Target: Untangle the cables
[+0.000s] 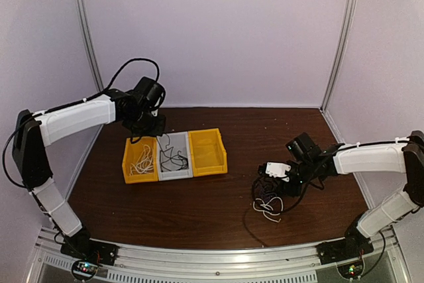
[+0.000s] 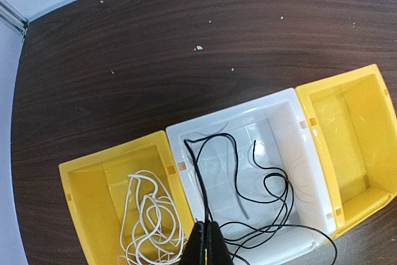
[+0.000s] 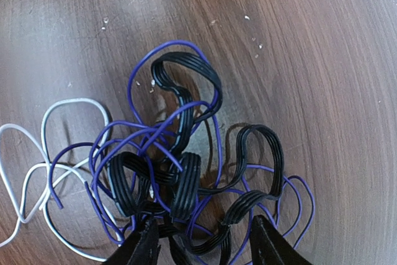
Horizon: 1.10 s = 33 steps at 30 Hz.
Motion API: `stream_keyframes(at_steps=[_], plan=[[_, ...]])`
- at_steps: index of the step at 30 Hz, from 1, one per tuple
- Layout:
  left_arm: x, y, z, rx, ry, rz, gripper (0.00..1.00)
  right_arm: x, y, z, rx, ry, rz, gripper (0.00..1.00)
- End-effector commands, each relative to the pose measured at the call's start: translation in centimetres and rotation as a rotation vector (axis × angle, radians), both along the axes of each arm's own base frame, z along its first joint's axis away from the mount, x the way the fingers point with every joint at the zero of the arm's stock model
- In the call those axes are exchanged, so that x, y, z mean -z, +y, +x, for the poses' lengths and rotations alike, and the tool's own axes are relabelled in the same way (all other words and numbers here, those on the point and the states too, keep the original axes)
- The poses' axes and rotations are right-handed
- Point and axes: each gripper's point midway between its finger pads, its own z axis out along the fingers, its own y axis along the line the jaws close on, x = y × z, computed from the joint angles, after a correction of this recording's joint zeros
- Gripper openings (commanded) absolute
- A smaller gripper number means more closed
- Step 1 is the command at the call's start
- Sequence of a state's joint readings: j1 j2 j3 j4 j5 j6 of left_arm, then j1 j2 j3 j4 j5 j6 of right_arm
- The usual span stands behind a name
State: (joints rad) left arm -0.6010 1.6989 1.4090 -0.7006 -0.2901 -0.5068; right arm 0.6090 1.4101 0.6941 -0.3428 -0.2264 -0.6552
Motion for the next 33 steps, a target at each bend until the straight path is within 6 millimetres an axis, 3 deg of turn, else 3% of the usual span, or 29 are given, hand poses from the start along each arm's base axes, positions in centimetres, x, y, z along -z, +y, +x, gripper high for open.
stream_keyframes(at_steps=[1, 6, 11, 15, 28, 33], plan=[[-2.4, 0.4, -0.7, 0.03, -0.042, -0.022, 0.0, 0.4, -0.3, -0.1, 0.001, 0.004, -0.033, 0.51], [-1.6, -0.3, -1.2, 0.073, 0.007, -0.034, 0.0, 0.4, -0.3, 0.0, 0.002, 0.003, -0.034, 0.51], [0.3, 0.1, -1.3, 0.067, 0.085, 0.04, 0.0, 0.4, -0.4, -0.1, 0.004, 0.005, -0.036, 0.51], [0.7, 0.1, -1.2, 0.079, 0.096, 0.054, 0.0, 0.4, -0.4, -0.1, 0.004, 0.004, -0.036, 0.51], [2.5, -4.1, 3.5, 0.154, 0.062, 0.018, 0.0, 0.8, -0.6, -0.1, 0.005, 0.01, -0.047, 0.51], [4.6, -4.6, 3.5, 0.164, 0.122, 0.029, 0.0, 0.9, -0.7, -0.1, 0.007, 0.012, -0.054, 0.51]])
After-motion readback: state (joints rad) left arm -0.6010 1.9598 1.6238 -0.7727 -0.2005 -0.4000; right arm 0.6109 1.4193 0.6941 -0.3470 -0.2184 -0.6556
